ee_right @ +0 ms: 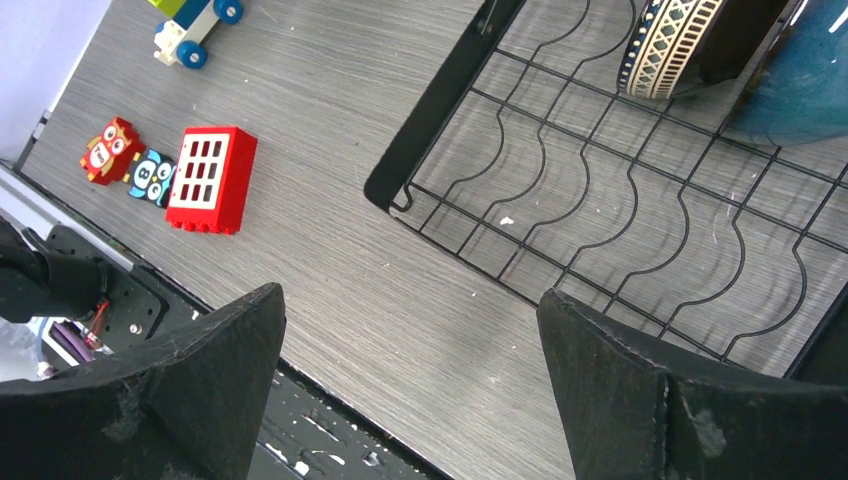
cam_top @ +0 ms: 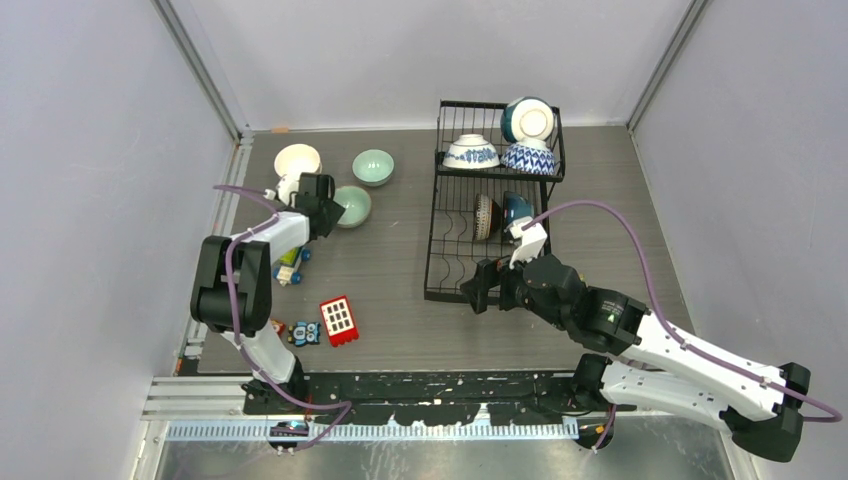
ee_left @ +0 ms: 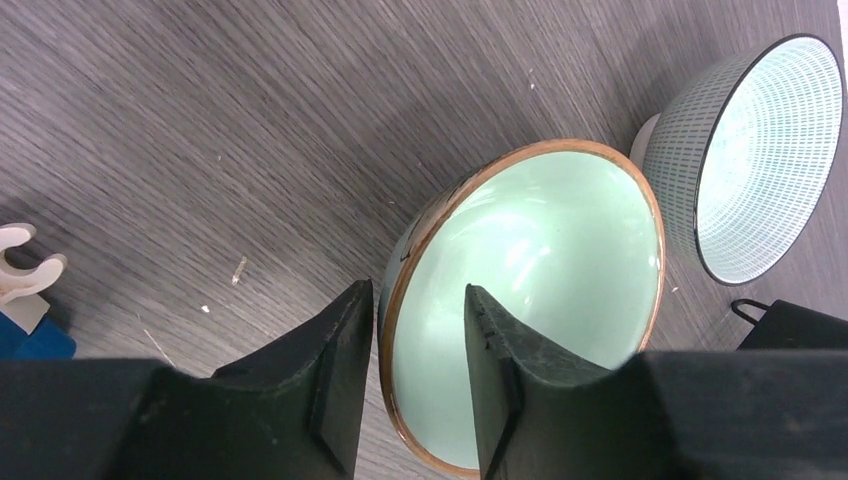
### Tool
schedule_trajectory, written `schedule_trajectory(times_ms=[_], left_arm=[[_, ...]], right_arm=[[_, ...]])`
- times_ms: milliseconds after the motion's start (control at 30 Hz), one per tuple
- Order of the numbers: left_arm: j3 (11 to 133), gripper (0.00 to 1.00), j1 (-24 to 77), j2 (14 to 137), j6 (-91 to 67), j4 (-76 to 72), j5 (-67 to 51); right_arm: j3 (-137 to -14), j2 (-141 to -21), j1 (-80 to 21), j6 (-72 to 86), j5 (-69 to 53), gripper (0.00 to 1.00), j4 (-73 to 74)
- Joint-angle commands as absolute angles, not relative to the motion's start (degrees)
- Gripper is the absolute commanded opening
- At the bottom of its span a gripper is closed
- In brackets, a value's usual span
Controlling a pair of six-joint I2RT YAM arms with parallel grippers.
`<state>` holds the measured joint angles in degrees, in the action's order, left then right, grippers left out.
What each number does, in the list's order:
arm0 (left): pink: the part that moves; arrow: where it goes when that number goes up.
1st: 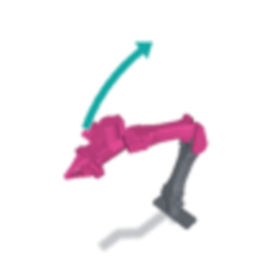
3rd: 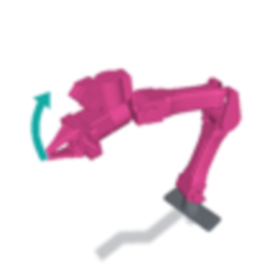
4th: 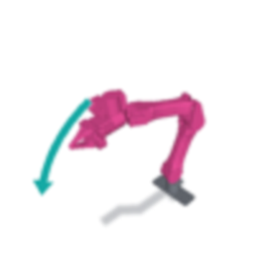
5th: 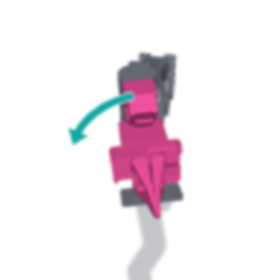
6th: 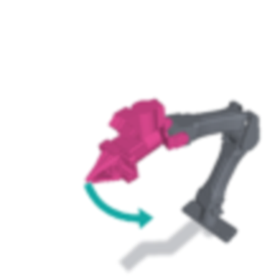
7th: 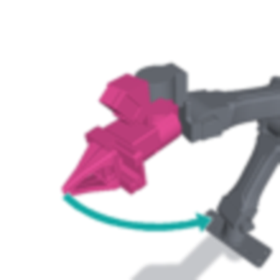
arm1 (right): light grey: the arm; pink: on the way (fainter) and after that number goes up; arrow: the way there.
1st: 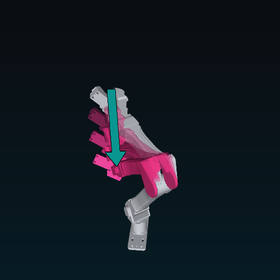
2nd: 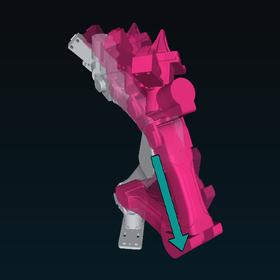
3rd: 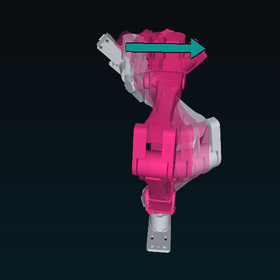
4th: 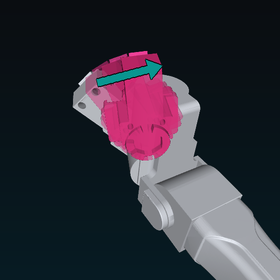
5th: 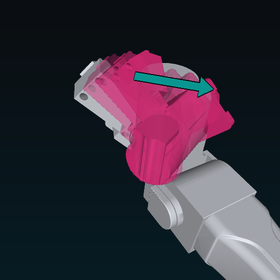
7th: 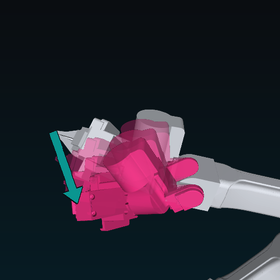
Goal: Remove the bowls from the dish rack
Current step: Place the bowl at the center of the board, then pick up the bowl from the dish rack.
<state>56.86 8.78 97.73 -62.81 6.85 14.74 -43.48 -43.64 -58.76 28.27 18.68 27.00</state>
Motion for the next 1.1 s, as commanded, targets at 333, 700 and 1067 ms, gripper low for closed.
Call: schedule_trajectory(times_ms=[333, 700, 1067], left_arm=[[53.3, 0.68, 8.2, 84.2, -59.9, 7.5, 13.2], [52.0, 0.79, 21.6, 63.0, -44.5, 22.8, 21.1], [42.8, 0.99, 31.3, 51.0, -37.2, 29.1, 21.5]], right_arm=[[-49.0, -45.1, -58.9, 25.4, 21.7, 1.0, 25.4], [-49.4, -49.1, -58.9, 26.7, 23.3, 1.0, 22.7], [-48.6, -53.1, -58.9, 36.8, 34.3, 1.0, 20.1]])
